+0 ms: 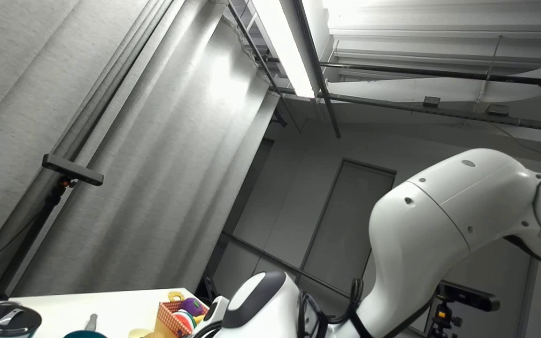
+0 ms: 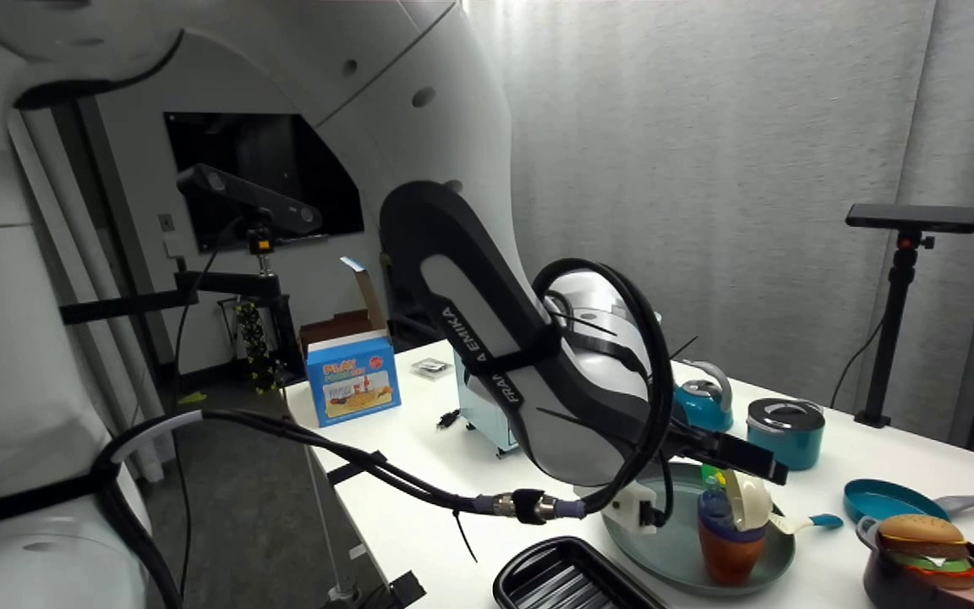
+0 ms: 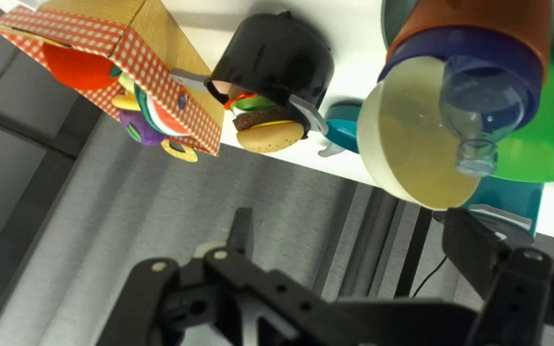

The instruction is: Put the white bowl in the blue cup

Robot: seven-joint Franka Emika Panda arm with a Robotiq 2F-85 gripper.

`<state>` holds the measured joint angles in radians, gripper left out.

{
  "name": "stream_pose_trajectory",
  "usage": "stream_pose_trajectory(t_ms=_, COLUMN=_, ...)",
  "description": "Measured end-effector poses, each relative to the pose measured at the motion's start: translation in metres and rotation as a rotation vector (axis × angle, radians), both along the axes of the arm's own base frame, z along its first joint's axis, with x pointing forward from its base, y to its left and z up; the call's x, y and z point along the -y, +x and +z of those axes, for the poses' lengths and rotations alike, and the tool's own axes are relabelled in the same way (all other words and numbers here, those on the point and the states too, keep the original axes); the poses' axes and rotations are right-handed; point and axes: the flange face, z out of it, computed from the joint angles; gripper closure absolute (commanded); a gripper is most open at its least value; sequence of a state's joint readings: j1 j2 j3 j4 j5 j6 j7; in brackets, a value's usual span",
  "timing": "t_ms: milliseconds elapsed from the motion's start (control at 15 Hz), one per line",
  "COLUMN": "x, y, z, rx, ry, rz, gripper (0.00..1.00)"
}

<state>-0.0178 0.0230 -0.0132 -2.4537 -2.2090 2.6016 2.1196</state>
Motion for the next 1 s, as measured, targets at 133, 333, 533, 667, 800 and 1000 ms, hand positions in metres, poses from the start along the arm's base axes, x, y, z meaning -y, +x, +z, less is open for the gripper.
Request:
stream_pose_trajectory(t_ms=133, x=-0.004, y=-0.002, z=0.016, rx=-0.025, ry=0.061, rz=-0.02, gripper=0.0)
stream_pose_trajectory(t_ms=333, x=-0.01, y=-0.003, z=0.036, rx=-0.079, ry=0.172, rz=-0.051, gripper=0.0)
stream_pose_trajectory(t_ms=533, x=-0.011, y=-0.004, z=0.05, rx=-0.143, ry=0.295, rz=-0.073, gripper=0.0)
stream_pose_trajectory(t_ms=667, x=-0.01, y=-0.008, z=0.053, rx=-0.183, ry=0.368, rz=-0.084, gripper=0.0)
stream_pose_trajectory(t_ms=800, x=-0.012, y=-0.013, z=0.057, rx=-0.211, ry=0.425, rz=-0.092, gripper=0.0)
stream_pose_trajectory(t_ms=1000, x=-0.014, y=-0.022, z=0.063, rx=-0.24, ry=0.5, rz=-0.107, gripper=0.0)
